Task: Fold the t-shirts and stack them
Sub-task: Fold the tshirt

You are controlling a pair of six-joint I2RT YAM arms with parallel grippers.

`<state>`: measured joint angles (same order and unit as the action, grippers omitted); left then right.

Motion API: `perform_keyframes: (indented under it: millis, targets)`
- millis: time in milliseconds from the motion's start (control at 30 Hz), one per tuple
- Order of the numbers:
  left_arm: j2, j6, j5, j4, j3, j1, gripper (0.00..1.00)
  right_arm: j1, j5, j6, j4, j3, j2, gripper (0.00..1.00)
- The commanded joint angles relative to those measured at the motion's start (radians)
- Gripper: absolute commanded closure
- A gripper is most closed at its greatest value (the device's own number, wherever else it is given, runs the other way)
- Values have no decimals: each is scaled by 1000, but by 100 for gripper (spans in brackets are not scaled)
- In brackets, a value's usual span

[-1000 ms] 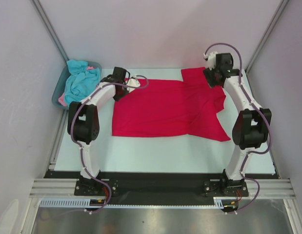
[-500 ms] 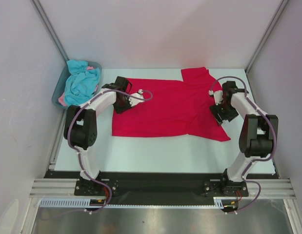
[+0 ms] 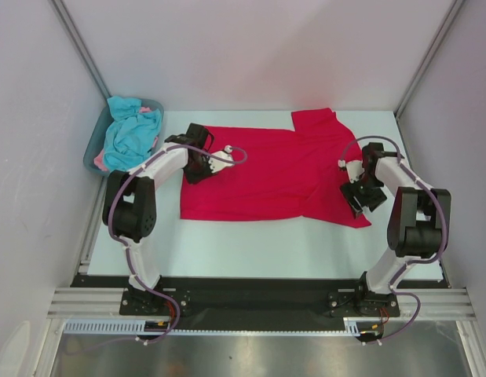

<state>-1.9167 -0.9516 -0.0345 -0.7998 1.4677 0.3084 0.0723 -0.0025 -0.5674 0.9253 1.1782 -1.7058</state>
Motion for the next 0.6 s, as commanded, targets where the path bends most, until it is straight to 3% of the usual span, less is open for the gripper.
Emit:
perform_keyframes:
  millis: [0, 367, 567]
  targets:
    - [50, -9, -25, -10, 0, 9, 68, 3, -53, -28, 1, -15, -28, 34]
    - [54, 1, -7, -10, -15, 9, 69, -6, -70, -129, 24, -95, 47, 37]
    - [41, 11, -15, -10, -3, 12, 69, -69, 68, -127, -65, -120, 135, 37]
